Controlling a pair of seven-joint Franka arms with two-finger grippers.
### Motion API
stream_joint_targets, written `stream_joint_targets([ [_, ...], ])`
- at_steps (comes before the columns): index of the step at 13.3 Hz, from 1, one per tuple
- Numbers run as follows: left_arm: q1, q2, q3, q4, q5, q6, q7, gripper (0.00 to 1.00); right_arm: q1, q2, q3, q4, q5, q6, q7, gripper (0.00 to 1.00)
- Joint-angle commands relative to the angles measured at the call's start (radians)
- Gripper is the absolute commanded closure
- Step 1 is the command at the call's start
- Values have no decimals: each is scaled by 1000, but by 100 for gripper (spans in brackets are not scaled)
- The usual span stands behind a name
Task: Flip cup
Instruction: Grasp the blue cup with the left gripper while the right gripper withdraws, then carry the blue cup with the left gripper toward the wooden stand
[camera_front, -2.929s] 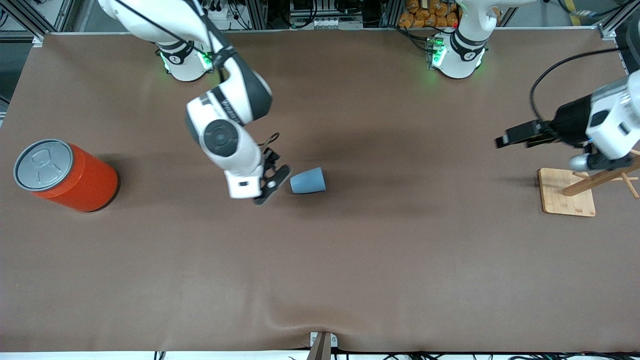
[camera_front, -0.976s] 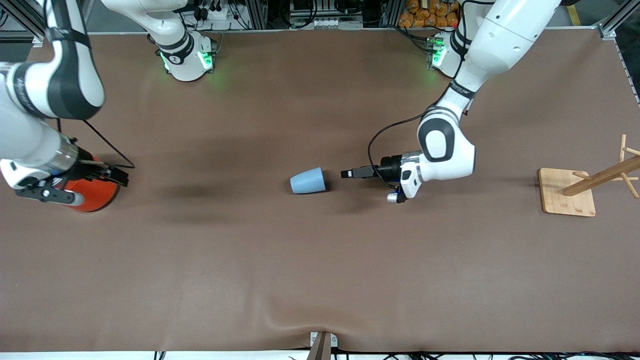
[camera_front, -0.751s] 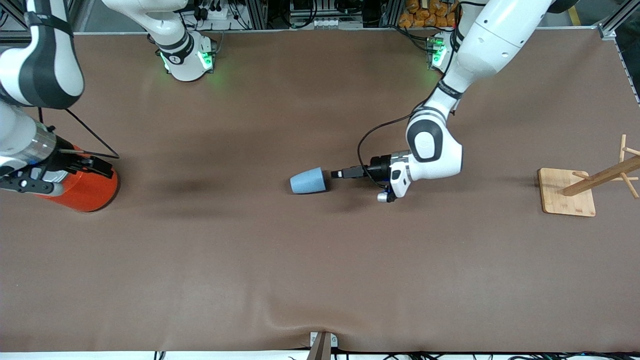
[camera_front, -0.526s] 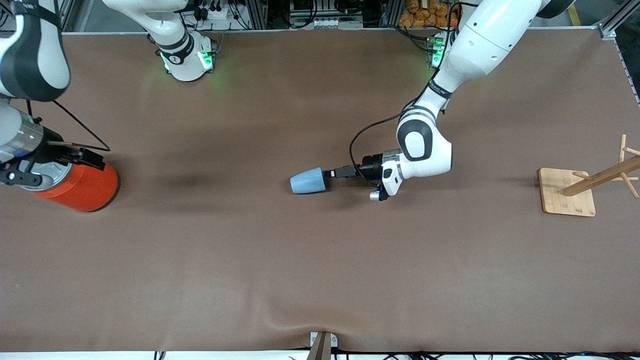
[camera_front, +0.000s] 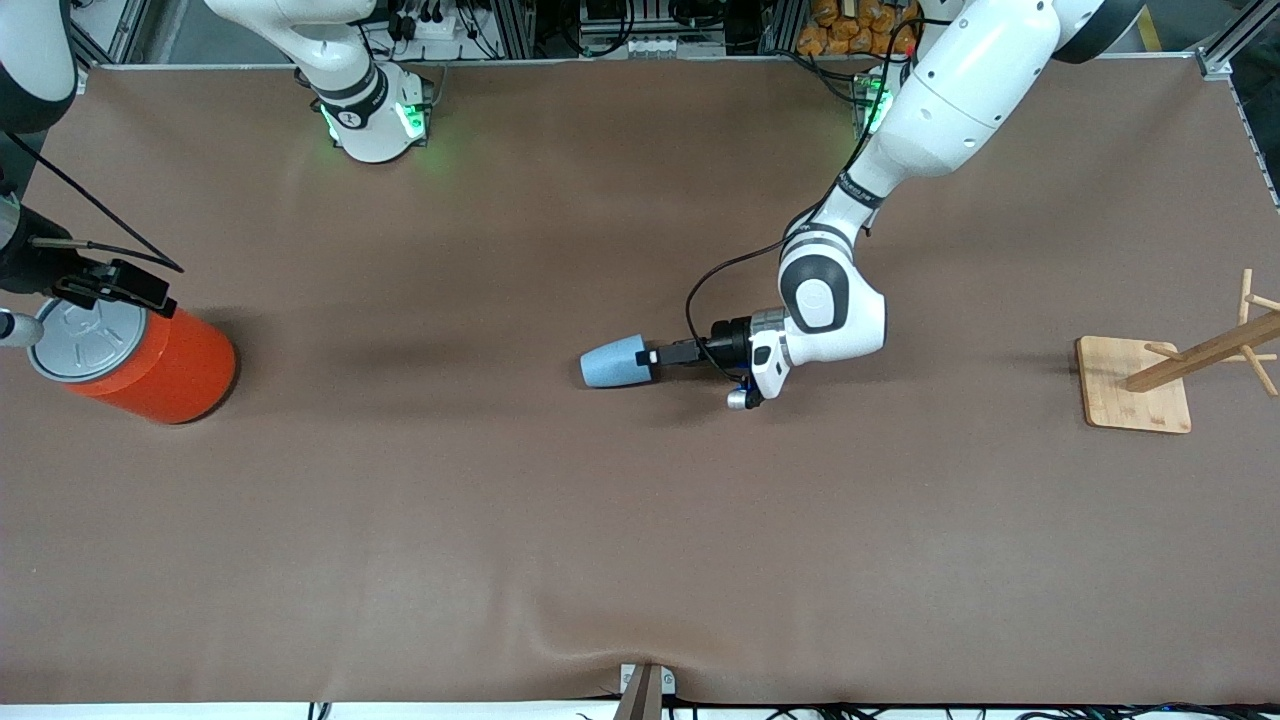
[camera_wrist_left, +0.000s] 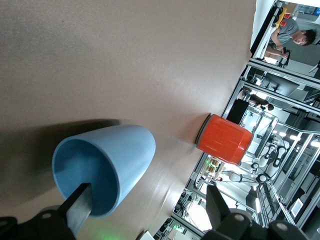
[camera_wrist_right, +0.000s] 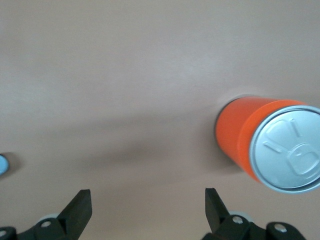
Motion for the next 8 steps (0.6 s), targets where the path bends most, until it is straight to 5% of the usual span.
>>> stream_joint_targets([
  [1, -16, 23, 0, 22, -40, 27, 38, 0, 24, 1, 0, 77, 33, -80, 55, 0],
  [8, -61, 78, 3, 75, -117, 30, 62, 0, 32, -1, -8, 163, 31, -217, -6, 0],
])
